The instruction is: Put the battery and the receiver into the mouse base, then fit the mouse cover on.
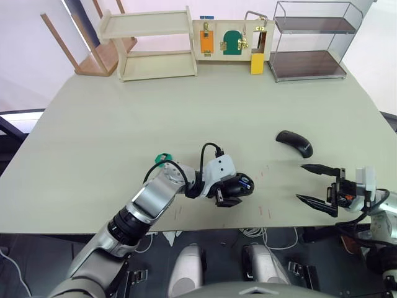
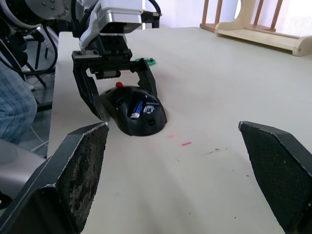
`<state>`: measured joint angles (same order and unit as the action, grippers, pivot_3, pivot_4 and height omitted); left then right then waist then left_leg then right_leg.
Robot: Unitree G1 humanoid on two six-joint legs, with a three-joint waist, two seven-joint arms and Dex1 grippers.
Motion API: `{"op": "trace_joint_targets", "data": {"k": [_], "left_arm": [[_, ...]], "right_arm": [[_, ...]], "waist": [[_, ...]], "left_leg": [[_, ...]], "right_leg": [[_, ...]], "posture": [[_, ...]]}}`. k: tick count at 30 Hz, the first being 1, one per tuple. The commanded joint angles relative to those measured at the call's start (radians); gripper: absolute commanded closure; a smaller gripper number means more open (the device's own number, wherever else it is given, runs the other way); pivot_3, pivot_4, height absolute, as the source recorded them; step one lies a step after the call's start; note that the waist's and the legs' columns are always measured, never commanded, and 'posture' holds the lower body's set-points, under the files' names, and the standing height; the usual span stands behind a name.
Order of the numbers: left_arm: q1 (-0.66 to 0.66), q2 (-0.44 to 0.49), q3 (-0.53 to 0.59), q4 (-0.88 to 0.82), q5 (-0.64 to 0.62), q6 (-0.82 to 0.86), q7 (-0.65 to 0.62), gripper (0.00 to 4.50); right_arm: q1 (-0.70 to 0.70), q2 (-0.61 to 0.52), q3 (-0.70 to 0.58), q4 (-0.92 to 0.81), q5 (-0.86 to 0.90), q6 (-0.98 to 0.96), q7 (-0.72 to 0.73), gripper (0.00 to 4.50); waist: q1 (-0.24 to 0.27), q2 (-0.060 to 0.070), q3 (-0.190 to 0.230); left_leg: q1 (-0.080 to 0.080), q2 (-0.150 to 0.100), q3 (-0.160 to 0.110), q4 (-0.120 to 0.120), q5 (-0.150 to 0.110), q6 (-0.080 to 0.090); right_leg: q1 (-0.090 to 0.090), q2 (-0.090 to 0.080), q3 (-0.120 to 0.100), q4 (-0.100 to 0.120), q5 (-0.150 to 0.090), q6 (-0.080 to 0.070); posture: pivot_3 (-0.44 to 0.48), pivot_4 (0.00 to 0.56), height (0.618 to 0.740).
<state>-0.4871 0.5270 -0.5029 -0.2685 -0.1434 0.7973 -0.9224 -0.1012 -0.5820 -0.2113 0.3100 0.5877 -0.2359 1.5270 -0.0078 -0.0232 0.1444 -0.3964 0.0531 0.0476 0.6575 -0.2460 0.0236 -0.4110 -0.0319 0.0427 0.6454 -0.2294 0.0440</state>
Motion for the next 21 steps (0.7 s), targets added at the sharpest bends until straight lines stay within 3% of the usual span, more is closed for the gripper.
{"op": "trace_joint_targets", "data": {"k": [1,21], "left_arm": [[-0.001,0.001,-0.005,-0.002,-0.005,0.001,-0.006,0.07],[-0.042,0.041,0.042,-0.107,-0.019,-0.025,-0.01,0.07]], "right_arm": [[-0.001,-0.005,-0.027,0.02,0.008,-0.038,0.029,0.0],[0.017,0.004,-0.014,0.027,-0.001,-0.046,0.039,0.0]], "waist": [[0.0,0.0,0.0],[-0.003,0.002,0.002]], "left_leg": [[0.0,0.0,0.0,0.0,0.0,0.0],[-0.001,0.0,0.0,0.0,0.0,0.0]], "right_leg": [[0.0,0.0,0.0,0.0,0.0,0.0],[0.0,0.0,0.0,0.0,0.0,-0.001]], "posture": [[0.0,0.15,0.74],[0.0,0.15,0.74]]}}
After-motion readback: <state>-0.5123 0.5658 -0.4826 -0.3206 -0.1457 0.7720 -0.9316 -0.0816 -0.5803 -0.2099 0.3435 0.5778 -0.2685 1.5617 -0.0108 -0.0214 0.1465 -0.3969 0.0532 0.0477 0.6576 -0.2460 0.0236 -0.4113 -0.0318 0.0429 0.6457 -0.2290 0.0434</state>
